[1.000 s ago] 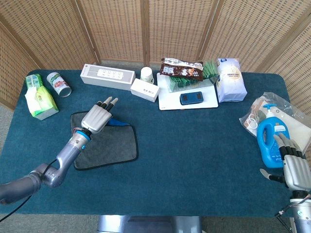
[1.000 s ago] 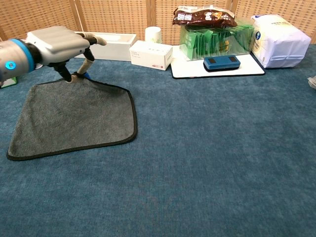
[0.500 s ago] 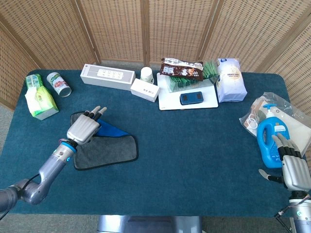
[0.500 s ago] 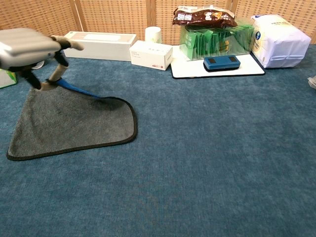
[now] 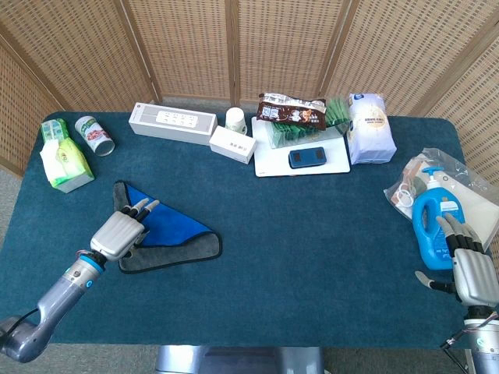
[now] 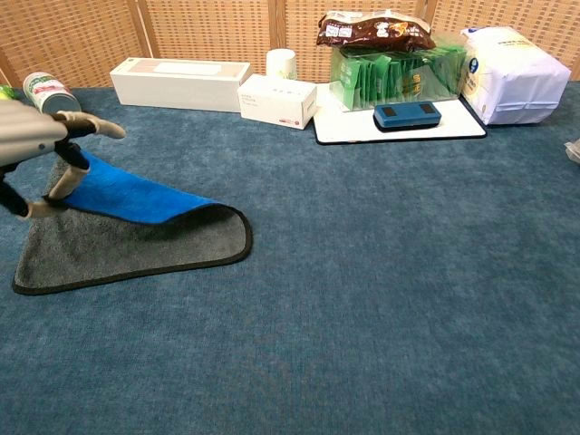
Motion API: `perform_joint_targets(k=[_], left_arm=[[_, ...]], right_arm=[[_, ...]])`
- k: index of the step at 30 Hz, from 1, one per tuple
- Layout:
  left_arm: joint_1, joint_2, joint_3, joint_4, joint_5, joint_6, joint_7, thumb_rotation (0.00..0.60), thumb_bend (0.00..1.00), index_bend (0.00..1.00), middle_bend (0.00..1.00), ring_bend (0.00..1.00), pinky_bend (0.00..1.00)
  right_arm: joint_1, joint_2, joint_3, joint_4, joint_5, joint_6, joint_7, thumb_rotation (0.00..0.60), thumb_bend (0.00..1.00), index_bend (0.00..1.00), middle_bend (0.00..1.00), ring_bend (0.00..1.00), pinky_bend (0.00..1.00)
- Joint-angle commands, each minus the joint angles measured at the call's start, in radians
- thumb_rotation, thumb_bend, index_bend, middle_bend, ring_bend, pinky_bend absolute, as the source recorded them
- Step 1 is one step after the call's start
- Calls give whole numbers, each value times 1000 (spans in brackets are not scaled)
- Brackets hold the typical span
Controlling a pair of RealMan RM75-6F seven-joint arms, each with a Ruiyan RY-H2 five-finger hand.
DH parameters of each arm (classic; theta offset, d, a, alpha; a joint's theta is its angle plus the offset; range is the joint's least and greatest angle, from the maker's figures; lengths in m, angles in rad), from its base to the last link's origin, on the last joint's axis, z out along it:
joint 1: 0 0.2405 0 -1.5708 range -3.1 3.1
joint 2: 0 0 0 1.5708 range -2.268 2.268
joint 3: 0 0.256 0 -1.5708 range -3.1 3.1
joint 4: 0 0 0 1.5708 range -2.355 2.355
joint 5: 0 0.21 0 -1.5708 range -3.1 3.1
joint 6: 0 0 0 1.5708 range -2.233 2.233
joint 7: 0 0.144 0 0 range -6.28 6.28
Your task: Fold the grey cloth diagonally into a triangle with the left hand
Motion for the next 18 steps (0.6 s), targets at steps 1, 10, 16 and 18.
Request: perform_joint_targets(k=[1,10,16,18], left_arm=[[11,6,12,-7,15,3,-6,600,627,750,0,15,280],[41,4,40,16,40,-5,-16,600,627,750,0,9,272],[59,-6,44,49,49,-1,-26,600,626,750,0,10,271],[67,-5,46,58,55,5,-30,600,627,750,0,9,271]], right_arm=[[0,0,-1,-1,-3,1,1,600,0,0,0,0,0],[-1,1,-1,-1,-3,2,3,600,0,0,0,0,0],[1,0,-1,0,-1,0,0,600,0,0,0,0,0],[1,-1,-1,1,1,0,-1,600,0,0,0,0,0]])
